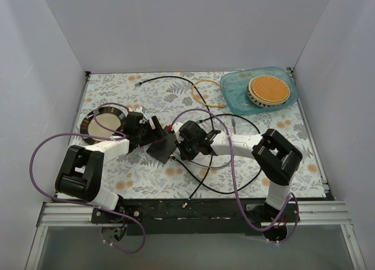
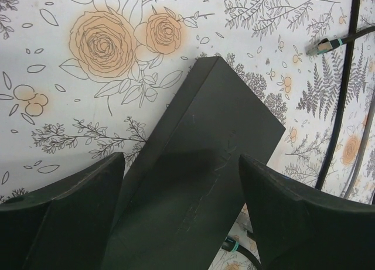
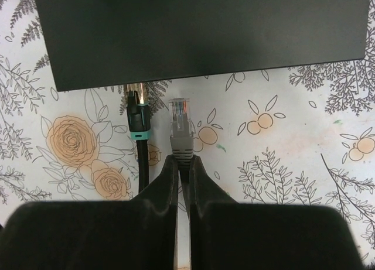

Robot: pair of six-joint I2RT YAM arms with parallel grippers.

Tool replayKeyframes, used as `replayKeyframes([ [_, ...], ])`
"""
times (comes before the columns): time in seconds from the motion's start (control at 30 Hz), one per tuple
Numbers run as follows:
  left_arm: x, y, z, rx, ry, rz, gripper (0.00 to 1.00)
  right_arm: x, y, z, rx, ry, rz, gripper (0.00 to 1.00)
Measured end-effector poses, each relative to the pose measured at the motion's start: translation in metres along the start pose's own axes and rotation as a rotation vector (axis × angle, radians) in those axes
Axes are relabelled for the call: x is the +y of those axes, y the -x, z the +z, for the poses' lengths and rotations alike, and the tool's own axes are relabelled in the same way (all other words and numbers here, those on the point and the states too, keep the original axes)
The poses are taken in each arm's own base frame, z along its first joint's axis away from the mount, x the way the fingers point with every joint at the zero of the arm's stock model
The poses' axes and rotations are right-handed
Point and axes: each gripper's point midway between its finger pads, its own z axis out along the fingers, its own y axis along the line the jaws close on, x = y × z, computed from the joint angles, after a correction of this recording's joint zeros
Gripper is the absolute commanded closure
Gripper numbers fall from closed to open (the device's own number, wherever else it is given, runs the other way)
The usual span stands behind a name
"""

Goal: Insert the plug into the switch port

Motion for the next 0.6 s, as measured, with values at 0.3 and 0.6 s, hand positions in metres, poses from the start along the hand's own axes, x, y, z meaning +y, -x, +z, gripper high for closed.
replayKeyframes([
  [0.3,-0.0022,-0.0060,0.0009,0.028,-0.023,0.013,0.28,-0.0006,-0.0002,0.0067,0.009,-0.002,0.013,0.99],
  [0.6,-0.0042,-0.0068,0.0013,0.033,-0.036,0.021,0.29,-0.0001,0.0022,0.0086,0.006,-0.001,0.021,0.99],
])
